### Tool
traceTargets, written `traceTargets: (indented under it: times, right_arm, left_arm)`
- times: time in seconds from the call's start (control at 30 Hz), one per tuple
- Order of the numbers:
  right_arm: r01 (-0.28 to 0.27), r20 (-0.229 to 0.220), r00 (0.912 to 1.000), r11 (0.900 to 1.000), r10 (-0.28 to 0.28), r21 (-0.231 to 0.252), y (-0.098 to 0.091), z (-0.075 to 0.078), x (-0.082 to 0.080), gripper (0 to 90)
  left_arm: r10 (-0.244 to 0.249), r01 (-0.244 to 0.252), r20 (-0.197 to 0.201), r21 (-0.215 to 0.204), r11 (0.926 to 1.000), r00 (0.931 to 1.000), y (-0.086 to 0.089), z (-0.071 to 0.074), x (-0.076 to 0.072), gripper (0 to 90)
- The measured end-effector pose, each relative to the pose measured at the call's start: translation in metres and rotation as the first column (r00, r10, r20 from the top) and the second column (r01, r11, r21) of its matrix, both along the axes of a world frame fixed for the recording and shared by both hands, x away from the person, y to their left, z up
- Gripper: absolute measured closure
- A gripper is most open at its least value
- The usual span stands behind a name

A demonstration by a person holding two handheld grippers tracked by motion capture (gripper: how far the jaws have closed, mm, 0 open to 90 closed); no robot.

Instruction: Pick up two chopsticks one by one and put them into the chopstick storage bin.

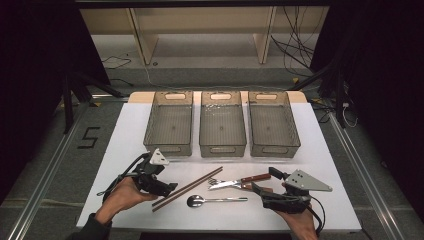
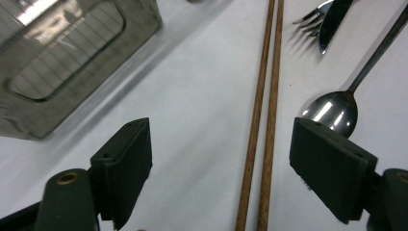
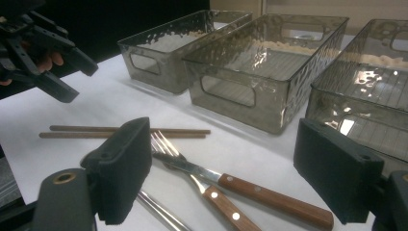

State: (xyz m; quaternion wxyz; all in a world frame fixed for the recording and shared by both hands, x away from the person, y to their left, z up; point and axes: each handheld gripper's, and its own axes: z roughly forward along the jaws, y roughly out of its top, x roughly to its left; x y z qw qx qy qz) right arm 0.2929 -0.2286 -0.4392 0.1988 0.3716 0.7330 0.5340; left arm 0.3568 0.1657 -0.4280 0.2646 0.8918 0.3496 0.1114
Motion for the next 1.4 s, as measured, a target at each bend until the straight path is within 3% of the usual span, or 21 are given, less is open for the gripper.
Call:
traceTargets:
  times: [0.13, 0.2, 0.4, 0.5, 0.53, 0.73, 0.8, 0.9, 1.03, 1.2, 1.4]
  right_arm:
    - [-0.004, -0.002, 1.0000, 1.0000, 0.004, 0.001, 0.000, 0.000, 0.000, 21.8]
    - [-0.006, -0.003, 1.0000, 1.0000, 0.006, 0.003, 0.000, 0.000, 0.000, 21.8]
    - [-0.009, -0.004, 0.9999, 1.0000, 0.009, 0.000, 0.001, -0.001, 0.000, 21.9]
    - [-0.008, -0.007, 0.9999, 1.0000, 0.008, -0.002, 0.001, -0.001, 0.001, 21.9]
    - [-0.008, -0.008, 0.9999, 1.0000, 0.008, -0.002, 0.001, -0.001, 0.001, 21.9]
    - [-0.013, -0.009, 0.9999, 0.9999, 0.013, -0.005, 0.001, -0.001, 0.001, 22.0]
    - [-0.017, -0.010, 0.9998, 0.9998, 0.017, -0.009, 0.002, -0.001, 0.001, 22.0]
    - [-0.018, -0.010, 0.9998, 0.9998, 0.018, -0.010, 0.002, -0.001, 0.001, 22.0]
    - [-0.017, -0.012, 0.9998, 0.9998, 0.017, -0.011, 0.002, -0.001, 0.001, 22.2]
    - [-0.019, -0.014, 0.9997, 0.9998, 0.019, -0.011, 0.002, -0.001, 0.001, 22.2]
    - [-0.018, -0.015, 0.9997, 0.9998, 0.018, -0.013, 0.002, -0.001, 0.001, 22.4]
  left_arm:
    - [-0.017, 0.018, -0.033, 0.059, 0.9981, 0.9993, -0.007, -0.004, 0.005, 24.3]
    - [-0.023, 0.026, -0.048, 0.067, 0.9974, 0.9986, -0.010, -0.005, 0.007, 25.6]
    - [-0.044, 0.061, -0.122, 0.142, 0.9879, 0.9916, -0.019, -0.014, 0.015, 29.6]
    - [-0.043, 0.064, -0.137, 0.151, 0.9864, 0.9896, -0.021, -0.018, 0.017, 32.5]
    - [-0.056, 0.082, -0.154, 0.167, 0.9825, 0.9865, -0.023, -0.021, 0.018, 33.5]
    - [-0.064, 0.095, -0.172, 0.181, 0.9789, 0.9830, -0.027, -0.025, 0.020, 44.3]
    - [-0.080, 0.115, -0.179, 0.193, 0.9744, 0.9807, -0.029, -0.025, 0.021, 47.9]
    - [-0.080, 0.115, -0.182, 0.190, 0.9750, 0.9801, -0.030, -0.027, 0.022, 51.5]
    - [-0.099, 0.140, -0.207, 0.198, 0.9700, 0.9735, -0.033, -0.031, 0.022, 55.5]
    - [-0.102, 0.151, -0.215, 0.229, 0.9617, 0.9712, -0.038, -0.035, 0.023, 61.3]
    - [-0.092, 0.146, -0.228, 0.234, 0.9613, 0.9693, -0.040, -0.034, 0.025, 68.9]
